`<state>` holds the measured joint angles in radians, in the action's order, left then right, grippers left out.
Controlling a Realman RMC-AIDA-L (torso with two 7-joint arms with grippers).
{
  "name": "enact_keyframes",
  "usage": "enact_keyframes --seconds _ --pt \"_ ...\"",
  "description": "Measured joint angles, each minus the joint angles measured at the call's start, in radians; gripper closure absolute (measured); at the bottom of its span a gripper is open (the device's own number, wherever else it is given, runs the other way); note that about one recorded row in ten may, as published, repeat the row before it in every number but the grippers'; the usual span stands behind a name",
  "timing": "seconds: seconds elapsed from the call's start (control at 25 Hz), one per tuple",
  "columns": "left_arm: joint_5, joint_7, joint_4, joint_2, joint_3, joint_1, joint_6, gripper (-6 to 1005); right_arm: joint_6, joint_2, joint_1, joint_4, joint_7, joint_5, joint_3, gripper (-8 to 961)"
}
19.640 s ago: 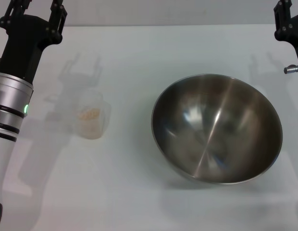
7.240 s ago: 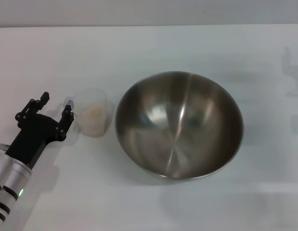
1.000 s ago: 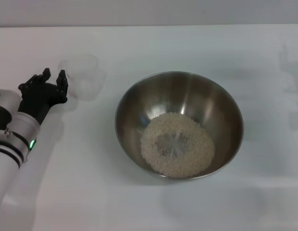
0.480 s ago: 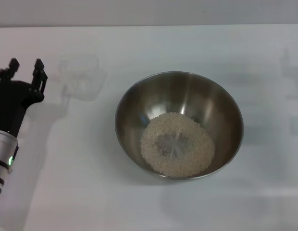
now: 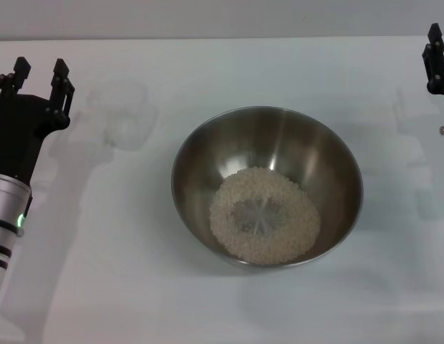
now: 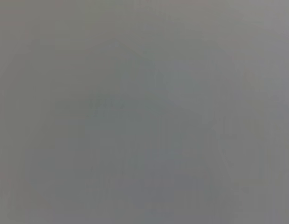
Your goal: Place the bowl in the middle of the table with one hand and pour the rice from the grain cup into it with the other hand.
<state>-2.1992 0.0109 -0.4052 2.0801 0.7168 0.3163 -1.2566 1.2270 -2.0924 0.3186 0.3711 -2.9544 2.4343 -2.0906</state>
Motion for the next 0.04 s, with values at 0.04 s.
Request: enact_keyframes --seconds 0.04 --pt "0.001 0.000 0.000 0.000 0.003 0.006 0.000 445 -0.002 0.000 -0.001 0.000 0.000 -0.001 0.000 446"
